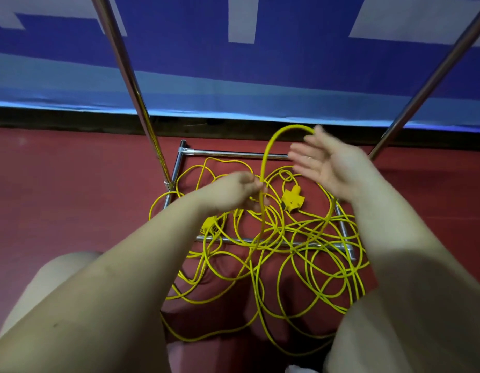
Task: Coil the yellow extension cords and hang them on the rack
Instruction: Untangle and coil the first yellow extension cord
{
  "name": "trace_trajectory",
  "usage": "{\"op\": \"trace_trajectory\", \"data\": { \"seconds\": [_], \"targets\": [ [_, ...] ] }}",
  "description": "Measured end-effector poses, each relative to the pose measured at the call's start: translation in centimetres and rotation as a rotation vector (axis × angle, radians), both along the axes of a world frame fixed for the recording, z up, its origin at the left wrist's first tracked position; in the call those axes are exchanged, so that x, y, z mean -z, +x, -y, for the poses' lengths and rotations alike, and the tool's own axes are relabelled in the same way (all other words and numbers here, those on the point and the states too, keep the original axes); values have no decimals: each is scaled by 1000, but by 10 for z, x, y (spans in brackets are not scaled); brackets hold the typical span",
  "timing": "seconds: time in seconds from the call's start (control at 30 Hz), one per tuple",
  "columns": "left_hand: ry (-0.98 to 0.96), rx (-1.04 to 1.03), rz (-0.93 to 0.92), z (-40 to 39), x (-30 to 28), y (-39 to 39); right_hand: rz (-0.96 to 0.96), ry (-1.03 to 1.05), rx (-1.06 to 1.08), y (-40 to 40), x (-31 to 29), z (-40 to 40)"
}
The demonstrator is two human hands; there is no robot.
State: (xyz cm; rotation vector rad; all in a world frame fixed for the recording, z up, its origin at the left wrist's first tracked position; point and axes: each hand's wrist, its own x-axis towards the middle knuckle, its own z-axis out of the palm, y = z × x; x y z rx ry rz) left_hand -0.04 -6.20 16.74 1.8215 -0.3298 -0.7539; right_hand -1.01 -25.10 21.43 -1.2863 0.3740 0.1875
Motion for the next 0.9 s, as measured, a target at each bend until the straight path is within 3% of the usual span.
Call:
{"op": "trace_trajectory", "data": {
  "seconds": [0.1, 0.17, 0.2, 0.37, 0.4, 0.5, 0.57, 0.63, 0.77, 0.9],
  "targets": [
    [-210, -251, -15, -3, -17, 10, -30, -677, -491, -12, 15, -13],
    [-346, -379, -46, -5, -26, 16, -19, -918, -721, -18, 26, -23],
    [-406, -423, -71, -7, -30, 18, 9, -943, -754, -19, 30, -29],
    [-566, -463, -140, -10, -38, 24, 138, -795, -580, -18, 30, -41],
    [-513, -422, -125, -10, -35, 23, 128, -700, -508, -17, 25, -40],
    [-103, -105, 1, -8, -20, 15, 98, -357, -208, -11, 10, -30],
    [28, 66, -4, -6, -12, 8, 69, -167, -34, -7, 5, -24],
    [72, 88, 43, -4, -11, 4, 37, 12, 67, -4, 1, -21],
    [425, 117, 332, -9, -6, 9, 67, 313, 196, 0, -5, -18],
    [268, -14, 271, -7, 0, 11, 149, 429, 207, 1, -9, -14]
  ]
}}
